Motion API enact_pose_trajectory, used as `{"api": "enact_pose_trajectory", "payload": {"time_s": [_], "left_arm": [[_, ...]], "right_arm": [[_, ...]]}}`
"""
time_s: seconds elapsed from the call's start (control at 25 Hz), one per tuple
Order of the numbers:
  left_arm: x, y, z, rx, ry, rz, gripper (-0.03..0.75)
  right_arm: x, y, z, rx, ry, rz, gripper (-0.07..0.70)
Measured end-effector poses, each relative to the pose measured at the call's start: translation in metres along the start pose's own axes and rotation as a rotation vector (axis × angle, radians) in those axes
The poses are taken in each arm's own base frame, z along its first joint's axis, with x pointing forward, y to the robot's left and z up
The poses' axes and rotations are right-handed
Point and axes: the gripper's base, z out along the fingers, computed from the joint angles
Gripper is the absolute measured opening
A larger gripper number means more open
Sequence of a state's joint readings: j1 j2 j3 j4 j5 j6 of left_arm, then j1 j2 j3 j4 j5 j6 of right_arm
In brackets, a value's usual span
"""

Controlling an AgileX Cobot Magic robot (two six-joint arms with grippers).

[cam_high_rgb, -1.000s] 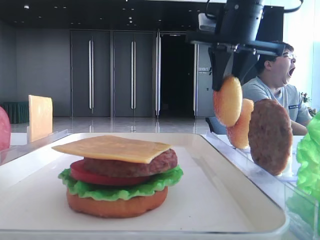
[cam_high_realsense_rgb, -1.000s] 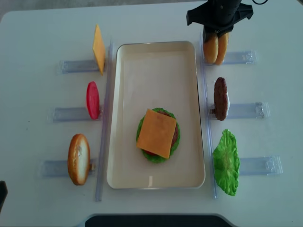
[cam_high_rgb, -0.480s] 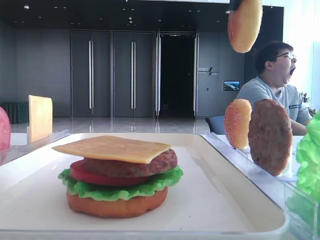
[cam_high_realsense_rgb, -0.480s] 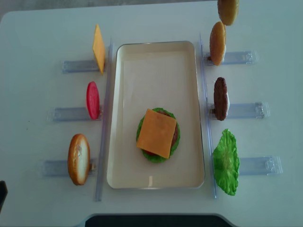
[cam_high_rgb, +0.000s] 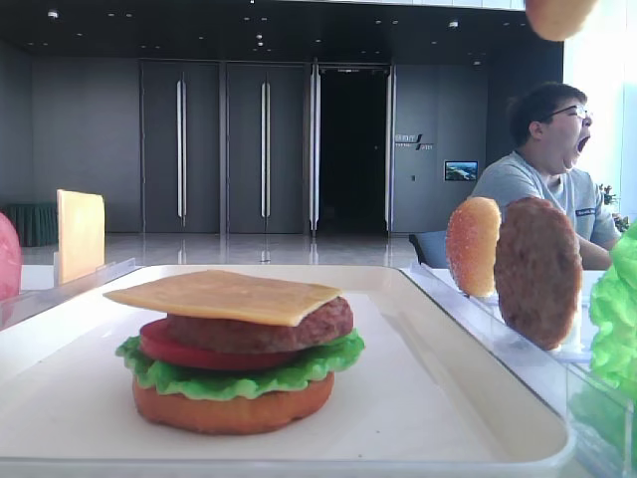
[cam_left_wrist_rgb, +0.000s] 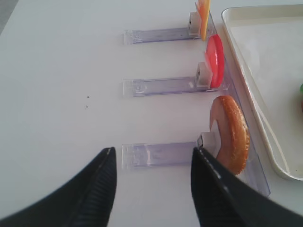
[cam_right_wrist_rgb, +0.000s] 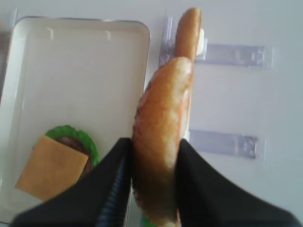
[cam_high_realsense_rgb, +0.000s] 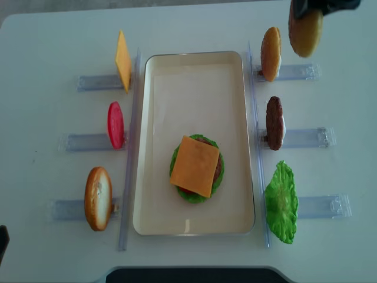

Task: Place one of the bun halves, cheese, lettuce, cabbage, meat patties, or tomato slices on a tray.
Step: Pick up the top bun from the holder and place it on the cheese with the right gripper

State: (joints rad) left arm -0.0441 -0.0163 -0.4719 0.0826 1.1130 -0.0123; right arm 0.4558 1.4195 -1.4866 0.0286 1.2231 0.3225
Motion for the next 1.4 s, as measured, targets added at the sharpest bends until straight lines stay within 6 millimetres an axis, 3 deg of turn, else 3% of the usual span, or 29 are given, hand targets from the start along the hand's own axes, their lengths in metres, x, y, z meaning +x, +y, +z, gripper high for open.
{"api": "enact_pose_trajectory", "payload": {"time_s": [0.2,0.32,0.44,0.56,0.72,0.88,1.16,1.4], "left_arm": [[0.000,0.000,0.000,0.000,0.000,0.000,0.391],[0.000,0.000,0.000,0.000,0.000,0.000,0.391],[0.000,0.000,0.000,0.000,0.000,0.000,0.391],[0.000,0.000,0.000,0.000,0.000,0.000,0.391],[0.000,0.000,0.000,0.000,0.000,0.000,0.391],[0.000,0.000,0.000,0.000,0.000,0.000,0.391],[0.000,0.000,0.000,0.000,0.000,0.000,0.391],[0.000,0.000,0.000,0.000,0.000,0.000,0.391]], "right_arm": [[0.062,0.000,-0.032,-0.039,-0.015,0.037,0.203],[0.099,-0.001,-0.042,-0.078,-0.004,0.057,0.203],[0.132,-0.005,-0.044,-0.106,0.026,0.072,0.202],[0.152,-0.009,-0.044,-0.125,0.042,0.084,0.202],[0.163,-0.010,-0.039,-0.141,0.076,0.067,0.202],[0.170,0.008,-0.024,-0.328,0.115,0.016,0.202],[0.169,0.045,0.017,-0.651,0.130,-0.040,0.201],[0.157,0.075,0.055,-0.848,0.126,-0.097,0.201]]}}
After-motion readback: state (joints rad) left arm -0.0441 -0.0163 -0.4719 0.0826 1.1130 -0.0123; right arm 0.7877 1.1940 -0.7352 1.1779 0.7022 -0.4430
